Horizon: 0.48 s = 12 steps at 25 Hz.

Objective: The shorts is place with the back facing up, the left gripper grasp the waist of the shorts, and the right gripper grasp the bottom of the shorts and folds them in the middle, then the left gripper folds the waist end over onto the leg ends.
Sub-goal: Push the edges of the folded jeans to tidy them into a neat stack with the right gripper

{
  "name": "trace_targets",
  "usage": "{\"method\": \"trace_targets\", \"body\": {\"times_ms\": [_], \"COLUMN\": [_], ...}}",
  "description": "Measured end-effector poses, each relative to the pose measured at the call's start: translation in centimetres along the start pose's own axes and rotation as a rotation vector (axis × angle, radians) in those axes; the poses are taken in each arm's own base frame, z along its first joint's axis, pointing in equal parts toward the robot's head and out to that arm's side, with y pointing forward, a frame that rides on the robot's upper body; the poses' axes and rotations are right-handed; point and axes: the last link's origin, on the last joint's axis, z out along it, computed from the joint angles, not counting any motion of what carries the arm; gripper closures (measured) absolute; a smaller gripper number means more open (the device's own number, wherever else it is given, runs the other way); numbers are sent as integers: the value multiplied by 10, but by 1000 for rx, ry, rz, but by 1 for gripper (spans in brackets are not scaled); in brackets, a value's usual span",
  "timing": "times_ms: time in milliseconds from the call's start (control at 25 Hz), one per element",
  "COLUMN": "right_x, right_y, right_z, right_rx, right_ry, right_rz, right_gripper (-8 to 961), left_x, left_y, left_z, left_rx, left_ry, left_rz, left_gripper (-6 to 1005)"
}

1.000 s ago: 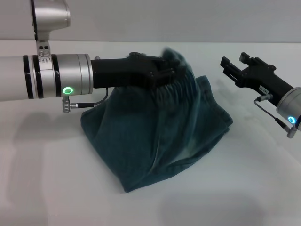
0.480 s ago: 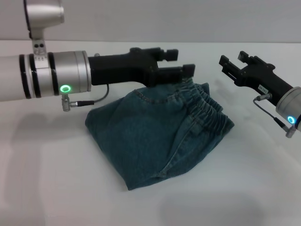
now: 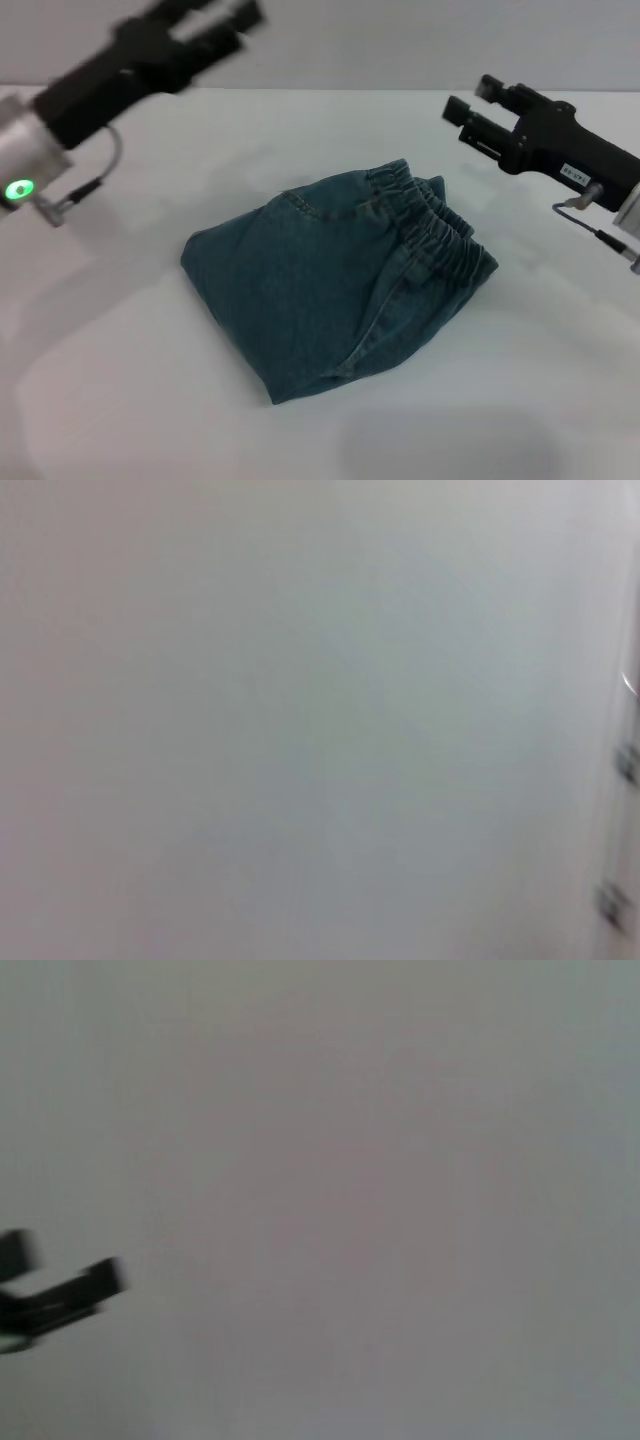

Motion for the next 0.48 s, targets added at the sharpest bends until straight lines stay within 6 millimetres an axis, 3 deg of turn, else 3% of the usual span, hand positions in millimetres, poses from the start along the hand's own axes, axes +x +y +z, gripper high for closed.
{"method": "trace_targets", "body": {"times_ms": [280,440,480], "right_x": [-57,-90,-90], "right_y": [25,49,49], "right_z": [-6,3,3], "right_rx": [-397,-592,-592], "right_ry": [140,363,363], "right_rz": [40,53,53], "right_gripper": [323,325,325], "left_x": [0,-2,-3], "left_y": [-16,-17,-16], "left_z": [-56,-74,-77], "left_rx": [222,271,278], "left_ry": [209,235,235], "left_rz": [37,38,38], "left_gripper": [144,144,144]}}
